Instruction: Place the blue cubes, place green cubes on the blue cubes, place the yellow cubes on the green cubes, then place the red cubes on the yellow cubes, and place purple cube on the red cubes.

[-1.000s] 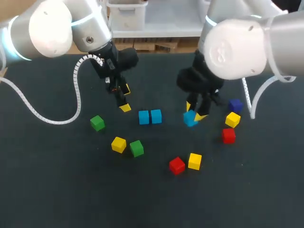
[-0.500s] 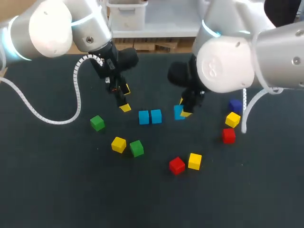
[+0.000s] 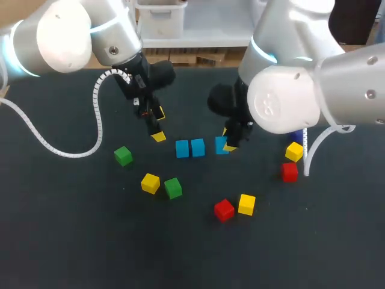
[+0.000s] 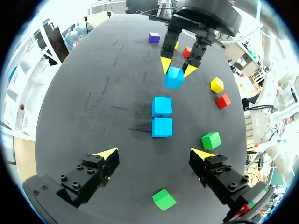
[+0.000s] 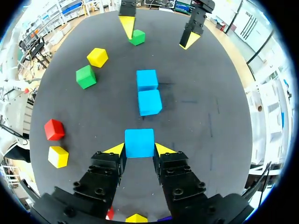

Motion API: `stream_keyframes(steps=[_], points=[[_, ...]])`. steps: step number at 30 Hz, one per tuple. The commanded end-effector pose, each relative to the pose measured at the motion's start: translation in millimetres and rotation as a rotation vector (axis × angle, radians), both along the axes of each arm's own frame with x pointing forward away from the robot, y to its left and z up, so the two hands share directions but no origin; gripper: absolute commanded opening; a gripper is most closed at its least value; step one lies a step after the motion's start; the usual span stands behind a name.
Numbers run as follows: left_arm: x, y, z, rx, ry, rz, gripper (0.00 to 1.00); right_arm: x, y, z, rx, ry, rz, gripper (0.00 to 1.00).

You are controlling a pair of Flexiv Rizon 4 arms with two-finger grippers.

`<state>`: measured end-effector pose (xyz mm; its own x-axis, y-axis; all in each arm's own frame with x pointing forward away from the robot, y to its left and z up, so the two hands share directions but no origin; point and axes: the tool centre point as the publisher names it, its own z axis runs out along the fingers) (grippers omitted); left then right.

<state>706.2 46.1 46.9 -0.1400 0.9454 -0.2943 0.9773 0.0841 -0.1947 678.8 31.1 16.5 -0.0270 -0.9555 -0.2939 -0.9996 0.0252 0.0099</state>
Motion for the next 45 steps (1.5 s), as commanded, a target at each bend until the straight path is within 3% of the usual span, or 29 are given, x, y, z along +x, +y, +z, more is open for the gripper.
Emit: stream_keyframes(steps=[1, 27, 45], points=[[-0.8, 1, -0.2, -0.002, -0.003, -0.001, 1.00, 8.1, 2, -5, -0.003, 0.003, -0.012, 0.00], [-0.8, 1, -0.2, -0.002, -0.003, -0.001, 1.00, 23.5, 13, -21, 0.009, 0.011, 0.013, 0.00], [-0.8, 1, -0.2, -0.002, -0.003, -0.001, 1.00, 20.6, 16, -23, 0.011, 0.019, 0.027, 0.00]])
